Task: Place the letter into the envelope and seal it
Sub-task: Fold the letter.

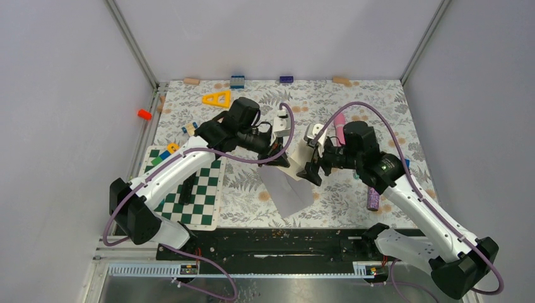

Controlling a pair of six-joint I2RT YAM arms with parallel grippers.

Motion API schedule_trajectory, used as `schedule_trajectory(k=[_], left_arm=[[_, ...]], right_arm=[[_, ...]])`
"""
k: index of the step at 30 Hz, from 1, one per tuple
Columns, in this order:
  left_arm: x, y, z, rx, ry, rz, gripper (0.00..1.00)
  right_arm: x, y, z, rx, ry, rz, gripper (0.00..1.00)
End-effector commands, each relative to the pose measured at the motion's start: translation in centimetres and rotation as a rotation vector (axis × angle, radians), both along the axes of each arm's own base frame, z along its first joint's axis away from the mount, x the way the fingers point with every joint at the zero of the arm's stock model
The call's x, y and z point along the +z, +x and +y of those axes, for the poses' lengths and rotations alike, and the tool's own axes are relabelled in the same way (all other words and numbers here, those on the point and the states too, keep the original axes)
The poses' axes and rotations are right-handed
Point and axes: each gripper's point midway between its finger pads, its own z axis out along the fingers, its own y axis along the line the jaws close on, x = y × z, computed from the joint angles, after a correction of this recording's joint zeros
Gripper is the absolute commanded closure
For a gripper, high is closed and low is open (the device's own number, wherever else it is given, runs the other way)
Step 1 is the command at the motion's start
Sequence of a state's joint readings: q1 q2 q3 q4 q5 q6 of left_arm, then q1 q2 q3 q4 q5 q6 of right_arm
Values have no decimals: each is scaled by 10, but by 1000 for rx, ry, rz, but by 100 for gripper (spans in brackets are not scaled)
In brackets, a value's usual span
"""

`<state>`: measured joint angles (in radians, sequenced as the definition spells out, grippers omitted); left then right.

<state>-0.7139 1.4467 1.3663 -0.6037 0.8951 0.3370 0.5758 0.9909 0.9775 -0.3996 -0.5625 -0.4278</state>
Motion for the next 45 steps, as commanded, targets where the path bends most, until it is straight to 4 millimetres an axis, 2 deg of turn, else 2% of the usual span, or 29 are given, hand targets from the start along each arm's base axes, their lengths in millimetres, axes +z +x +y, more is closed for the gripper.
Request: schedule_trajectory(k=[1,5,10,12,15,22,29,34,38,41,45], left_arm=[[16,0,-5,-28,-48,-43,100],[14,1,-4,-16,-40,-48,100],[10,7,-4,12,-20,-54,100],[8,9,-4,19,-14,-52,100],[7,12,-5,30,-7,-46,100],[8,14,-8,37,-8,-37,100],[10,12,-7,30,-18,-35,100],[11,9,-7,16,-24,-29,100],[11,8,-8,13,-28,-29,100],[12,7,-8,7,-30,-26,100],[13,6,-7,4,-34,-25,100]], right_arm=[[4,-6,6,49,2,-28,8],[12,7,-6,-27,-23,-114,1],[37,21,-26,-147,-18,-275,0],[49,20,-32,-167,-6,-323,0],[54,11,-32,-143,15,-338,0],[29,-10,-13,12,30,-217,1],[10,-5,-2,29,9,-132,2],[2,0,4,26,7,-93,3],[1,-5,8,48,19,-68,5],[-1,-7,11,66,23,-49,13],[-5,-10,14,83,23,-26,31]])
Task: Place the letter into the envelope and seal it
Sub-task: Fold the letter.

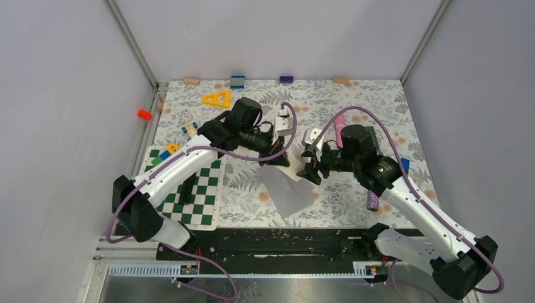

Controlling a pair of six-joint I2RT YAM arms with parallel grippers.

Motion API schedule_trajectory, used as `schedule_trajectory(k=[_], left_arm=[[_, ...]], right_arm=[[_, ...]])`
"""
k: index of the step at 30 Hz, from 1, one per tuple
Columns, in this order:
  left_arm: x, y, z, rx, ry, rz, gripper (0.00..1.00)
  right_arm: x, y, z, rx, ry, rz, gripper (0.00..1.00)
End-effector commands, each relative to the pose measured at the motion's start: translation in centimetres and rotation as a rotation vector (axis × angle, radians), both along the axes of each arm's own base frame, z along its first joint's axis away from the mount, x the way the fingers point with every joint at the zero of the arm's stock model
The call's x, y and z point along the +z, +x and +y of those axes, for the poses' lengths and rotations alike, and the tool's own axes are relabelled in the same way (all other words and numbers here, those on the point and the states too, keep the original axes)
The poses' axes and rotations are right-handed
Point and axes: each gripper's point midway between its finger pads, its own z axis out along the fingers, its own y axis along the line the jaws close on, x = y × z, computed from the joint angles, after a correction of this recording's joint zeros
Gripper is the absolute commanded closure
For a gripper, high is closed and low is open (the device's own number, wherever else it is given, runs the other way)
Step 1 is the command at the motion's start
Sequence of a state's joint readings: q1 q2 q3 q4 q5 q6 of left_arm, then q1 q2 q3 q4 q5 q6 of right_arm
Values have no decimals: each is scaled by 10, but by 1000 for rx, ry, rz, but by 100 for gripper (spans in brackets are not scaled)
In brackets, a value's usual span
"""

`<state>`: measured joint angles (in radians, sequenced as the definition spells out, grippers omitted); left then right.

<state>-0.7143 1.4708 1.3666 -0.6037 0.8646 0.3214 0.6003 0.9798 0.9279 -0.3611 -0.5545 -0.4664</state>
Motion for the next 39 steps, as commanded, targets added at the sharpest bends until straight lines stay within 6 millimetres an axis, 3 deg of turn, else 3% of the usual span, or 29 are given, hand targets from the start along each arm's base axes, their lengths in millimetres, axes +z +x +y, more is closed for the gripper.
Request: schedule_trajectory(k=[1,6,15,20,22,26,28,30,39], left_arm=[[24,-1,-6,-29,-68,-46,100],[25,-4,-6,-39,-75,-43,100],[24,-3,-4,-35,-71,-61,100],[25,-2,-2,-25,-67,-82,99],[27,1,0,-15,-60,-105,82],[38,3,9,10,-64,-177,24],[50,2,13,17,-86,-206,9],[56,1,16,20,-97,-218,2],[50,-2,7,-19,-100,-148,1]], right_arm=[[6,-7,11,55,40,13,34],[4,-13,13,86,37,35,40],[4,-24,12,129,30,56,76],[4,-31,11,157,23,82,90],[4,-31,11,155,20,81,96],[4,-31,10,153,19,74,100],[4,-32,10,156,21,72,100],[6,-33,10,156,25,73,100],[9,-35,12,160,39,104,100]])
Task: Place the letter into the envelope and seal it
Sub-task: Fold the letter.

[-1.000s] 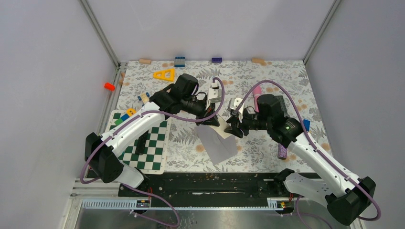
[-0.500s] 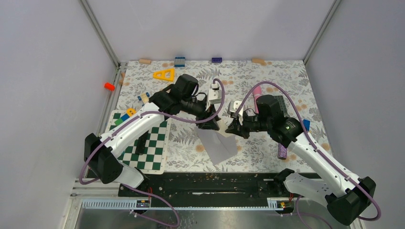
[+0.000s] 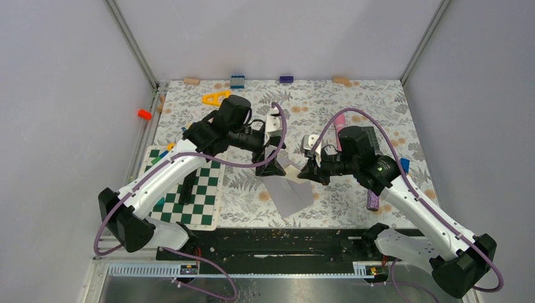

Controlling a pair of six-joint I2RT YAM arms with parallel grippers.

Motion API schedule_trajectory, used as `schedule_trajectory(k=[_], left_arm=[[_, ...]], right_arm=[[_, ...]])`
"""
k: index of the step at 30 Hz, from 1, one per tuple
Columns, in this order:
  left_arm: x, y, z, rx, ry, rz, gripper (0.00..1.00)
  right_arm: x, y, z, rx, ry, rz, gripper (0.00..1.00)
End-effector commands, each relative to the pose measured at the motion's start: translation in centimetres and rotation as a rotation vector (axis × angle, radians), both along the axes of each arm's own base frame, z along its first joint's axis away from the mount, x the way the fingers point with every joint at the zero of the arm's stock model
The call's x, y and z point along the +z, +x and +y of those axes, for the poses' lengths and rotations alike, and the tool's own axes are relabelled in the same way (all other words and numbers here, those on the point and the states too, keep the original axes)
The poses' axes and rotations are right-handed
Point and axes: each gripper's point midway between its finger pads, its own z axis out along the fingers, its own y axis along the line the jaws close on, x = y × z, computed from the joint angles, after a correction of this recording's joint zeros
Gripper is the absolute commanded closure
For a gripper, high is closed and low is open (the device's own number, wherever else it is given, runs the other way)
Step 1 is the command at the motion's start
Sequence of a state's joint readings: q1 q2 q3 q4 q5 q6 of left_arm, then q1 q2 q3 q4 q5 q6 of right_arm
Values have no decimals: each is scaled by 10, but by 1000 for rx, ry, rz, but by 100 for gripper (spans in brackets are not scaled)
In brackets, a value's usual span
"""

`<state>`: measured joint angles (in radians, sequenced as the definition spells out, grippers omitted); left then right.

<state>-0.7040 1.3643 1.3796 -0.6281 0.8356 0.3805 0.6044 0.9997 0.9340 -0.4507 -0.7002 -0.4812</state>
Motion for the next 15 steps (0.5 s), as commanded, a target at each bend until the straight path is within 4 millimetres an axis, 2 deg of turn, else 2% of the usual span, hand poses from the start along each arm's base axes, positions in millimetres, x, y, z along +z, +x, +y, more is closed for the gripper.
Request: schedule_trajectory(k=[1,4,6,8,9,10,13,15], left_arm=[[13,2,-10,-36,-45,-3,1],[9,-1,-16,-50,-38,8,1],[7,-3,-19,-60,-34,13,9],[3,-4,-21,-69,-28,21,29],[2,-5,-21,-70,-24,20,42],[1,-4,-21,-68,-22,19,49],[-2,-4,-21,-69,-17,16,83],[-3,-4,-21,-71,-15,18,100]], right_arm=[[20,-3,5,17,35,-10,100],[22,0,5,-1,32,-6,100],[21,2,6,-6,30,0,100],[21,3,6,-10,29,2,100],[20,3,6,-12,26,3,100],[21,4,6,-15,26,2,100],[20,5,5,-25,24,-2,100],[21,6,5,-31,25,-5,96]])
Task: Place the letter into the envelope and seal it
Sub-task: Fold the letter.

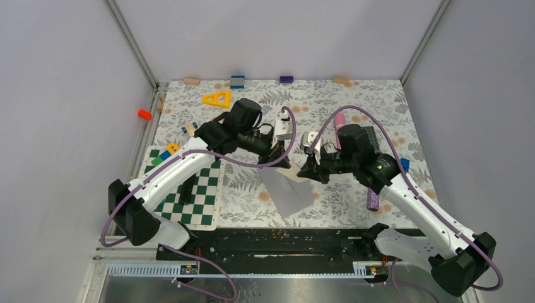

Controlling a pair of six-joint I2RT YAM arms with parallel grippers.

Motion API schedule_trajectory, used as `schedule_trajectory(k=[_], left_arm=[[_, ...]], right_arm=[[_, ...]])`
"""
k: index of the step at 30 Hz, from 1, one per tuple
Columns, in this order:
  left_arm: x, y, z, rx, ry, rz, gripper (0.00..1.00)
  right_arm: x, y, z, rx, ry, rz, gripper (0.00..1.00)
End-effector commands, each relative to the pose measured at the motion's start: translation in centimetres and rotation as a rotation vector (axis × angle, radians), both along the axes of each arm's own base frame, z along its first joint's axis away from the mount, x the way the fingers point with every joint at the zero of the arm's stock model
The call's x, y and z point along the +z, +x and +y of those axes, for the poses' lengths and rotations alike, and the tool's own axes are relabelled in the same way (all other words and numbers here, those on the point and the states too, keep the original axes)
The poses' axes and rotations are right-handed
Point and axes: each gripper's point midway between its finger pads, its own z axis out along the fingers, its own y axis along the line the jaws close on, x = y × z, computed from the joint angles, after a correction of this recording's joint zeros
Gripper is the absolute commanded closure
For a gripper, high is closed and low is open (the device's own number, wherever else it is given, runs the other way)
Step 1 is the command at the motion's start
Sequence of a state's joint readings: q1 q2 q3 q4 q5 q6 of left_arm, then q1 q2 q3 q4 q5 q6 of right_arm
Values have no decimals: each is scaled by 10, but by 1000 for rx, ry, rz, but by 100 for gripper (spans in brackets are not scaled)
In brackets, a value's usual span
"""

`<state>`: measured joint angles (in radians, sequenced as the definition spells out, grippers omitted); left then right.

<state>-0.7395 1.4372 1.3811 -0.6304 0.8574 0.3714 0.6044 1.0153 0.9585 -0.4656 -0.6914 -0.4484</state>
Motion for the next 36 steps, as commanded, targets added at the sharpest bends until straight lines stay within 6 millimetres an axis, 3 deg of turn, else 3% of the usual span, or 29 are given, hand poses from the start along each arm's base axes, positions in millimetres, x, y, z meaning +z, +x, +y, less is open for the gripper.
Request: schedule_trajectory(k=[1,6,8,10,14,20,21,22,23,25,26,27,29,33,36], left_arm=[[19,2,-6,-22,-57,-53,100],[18,1,-6,-25,-56,-47,100],[16,1,-6,-23,-53,-44,100],[16,0,-6,-25,-53,-40,100],[17,-1,-5,-31,-57,-37,100],[19,-7,-4,-54,-69,-32,100],[18,-7,-4,-57,-69,-33,99],[18,-7,-4,-57,-69,-34,94],[18,-7,-4,-55,-69,-35,80],[20,-6,-4,-50,-70,-34,43],[21,-6,-5,-48,-72,-33,32],[23,-6,-5,-46,-75,-31,29],[26,-6,-7,-51,-81,-22,31],[25,-3,-11,-48,-75,0,54],[21,-1,-13,-45,-68,10,63]], right_arm=[[19,5,4,-12,29,-38,90],[30,7,5,-29,54,-24,48],[34,6,5,-28,64,-15,40],[35,4,6,-24,70,-8,39],[30,6,6,-26,62,1,50],[26,7,8,-26,56,26,97],[27,8,8,-26,59,25,100],[27,7,7,-26,58,26,100],[27,8,7,-27,59,26,100],[26,7,7,-26,58,27,100],[25,7,7,-25,57,31,100],[25,7,7,-23,57,34,100],[25,7,8,-23,58,35,100],[25,8,8,-25,58,34,100],[23,8,8,-24,54,38,100]])
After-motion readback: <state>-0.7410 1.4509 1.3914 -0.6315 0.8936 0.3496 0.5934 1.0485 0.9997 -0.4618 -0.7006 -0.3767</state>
